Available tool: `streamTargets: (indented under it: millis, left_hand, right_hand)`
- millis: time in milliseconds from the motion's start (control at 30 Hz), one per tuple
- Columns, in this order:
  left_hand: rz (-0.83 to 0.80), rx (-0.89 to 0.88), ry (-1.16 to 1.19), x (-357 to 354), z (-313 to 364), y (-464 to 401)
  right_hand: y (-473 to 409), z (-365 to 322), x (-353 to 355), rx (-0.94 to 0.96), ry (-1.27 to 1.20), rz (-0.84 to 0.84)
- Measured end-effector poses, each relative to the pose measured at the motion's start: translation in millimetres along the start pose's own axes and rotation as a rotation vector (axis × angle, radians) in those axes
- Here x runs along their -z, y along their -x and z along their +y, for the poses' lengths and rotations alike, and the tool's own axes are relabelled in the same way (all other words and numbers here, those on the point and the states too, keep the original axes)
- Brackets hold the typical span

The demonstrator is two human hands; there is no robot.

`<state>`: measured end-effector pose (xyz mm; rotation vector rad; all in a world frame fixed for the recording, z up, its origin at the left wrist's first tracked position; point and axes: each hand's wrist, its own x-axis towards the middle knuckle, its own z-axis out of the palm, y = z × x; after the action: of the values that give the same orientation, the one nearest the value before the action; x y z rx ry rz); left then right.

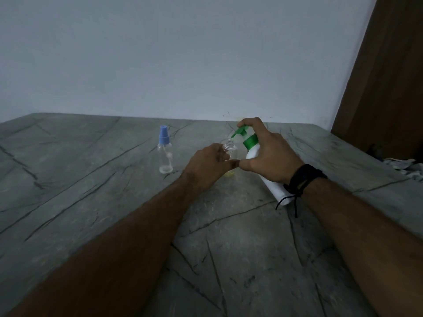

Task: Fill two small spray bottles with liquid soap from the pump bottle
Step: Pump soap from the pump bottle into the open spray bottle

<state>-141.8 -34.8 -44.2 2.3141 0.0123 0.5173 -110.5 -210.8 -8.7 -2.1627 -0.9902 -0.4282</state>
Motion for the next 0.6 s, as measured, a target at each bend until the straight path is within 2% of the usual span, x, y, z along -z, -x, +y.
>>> streamTargets:
  millis: [600]
  left_hand:
    - [-0.008,-0.006,-0.011,-0.2,0.4,0.4]
  right_hand:
    - [-0.7,-1.8,0.3,0.010,0.010,-0.013]
